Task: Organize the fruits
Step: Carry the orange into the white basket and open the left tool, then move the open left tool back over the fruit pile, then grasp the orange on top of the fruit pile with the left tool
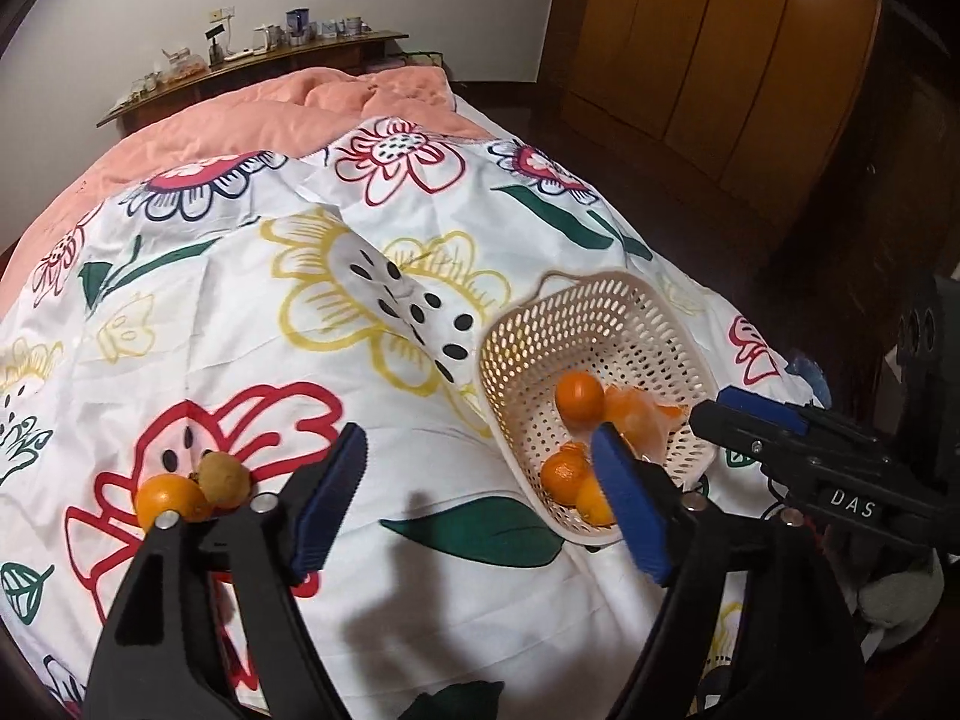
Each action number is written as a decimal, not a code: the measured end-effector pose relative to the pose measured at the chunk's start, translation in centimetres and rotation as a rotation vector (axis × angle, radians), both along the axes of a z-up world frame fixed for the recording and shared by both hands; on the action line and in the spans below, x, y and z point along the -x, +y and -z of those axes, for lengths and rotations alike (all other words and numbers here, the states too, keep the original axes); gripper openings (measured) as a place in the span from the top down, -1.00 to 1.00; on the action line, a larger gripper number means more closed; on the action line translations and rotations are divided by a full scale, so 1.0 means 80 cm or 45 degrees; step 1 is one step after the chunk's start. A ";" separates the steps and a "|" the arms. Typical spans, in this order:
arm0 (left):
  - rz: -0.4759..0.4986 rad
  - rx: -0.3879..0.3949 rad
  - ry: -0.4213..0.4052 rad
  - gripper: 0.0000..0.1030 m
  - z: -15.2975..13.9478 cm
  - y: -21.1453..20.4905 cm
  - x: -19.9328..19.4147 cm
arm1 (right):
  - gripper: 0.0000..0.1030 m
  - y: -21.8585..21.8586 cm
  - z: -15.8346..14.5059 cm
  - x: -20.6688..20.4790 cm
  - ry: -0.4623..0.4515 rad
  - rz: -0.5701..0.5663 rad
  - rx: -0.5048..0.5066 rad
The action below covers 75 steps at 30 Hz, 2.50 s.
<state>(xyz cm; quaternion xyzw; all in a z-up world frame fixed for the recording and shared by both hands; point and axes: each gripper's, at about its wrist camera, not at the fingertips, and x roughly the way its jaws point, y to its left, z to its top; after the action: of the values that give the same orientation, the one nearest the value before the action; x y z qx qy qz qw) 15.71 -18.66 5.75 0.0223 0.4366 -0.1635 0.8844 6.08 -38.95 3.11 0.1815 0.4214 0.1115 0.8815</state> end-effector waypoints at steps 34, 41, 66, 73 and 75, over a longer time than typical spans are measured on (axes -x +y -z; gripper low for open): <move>-0.421 0.071 -0.046 -0.81 -0.038 0.184 -0.004 | -0.19 0.041 -0.010 0.003 -0.006 -0.083 -0.001; -0.458 0.058 0.010 -0.81 -0.017 0.197 -0.007 | -0.21 0.045 -0.007 0.002 0.008 -0.096 -0.002; -0.422 0.153 0.176 -0.18 0.031 0.203 -0.026 | -0.22 0.042 -0.003 -0.003 0.039 -0.082 -0.001; -0.388 0.145 0.204 -0.18 0.046 0.197 -0.028 | -0.22 0.043 -0.004 -0.003 0.038 -0.079 0.000; -0.383 0.142 0.202 -0.18 0.046 0.196 -0.028 | -0.22 0.043 -0.004 -0.003 0.040 -0.078 -0.002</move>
<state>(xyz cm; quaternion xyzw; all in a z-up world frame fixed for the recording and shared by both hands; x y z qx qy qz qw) 17.95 -2.98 2.05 -0.1053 0.4938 -0.0548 0.8614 6.35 -35.49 3.46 0.1708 0.4404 0.1359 0.8709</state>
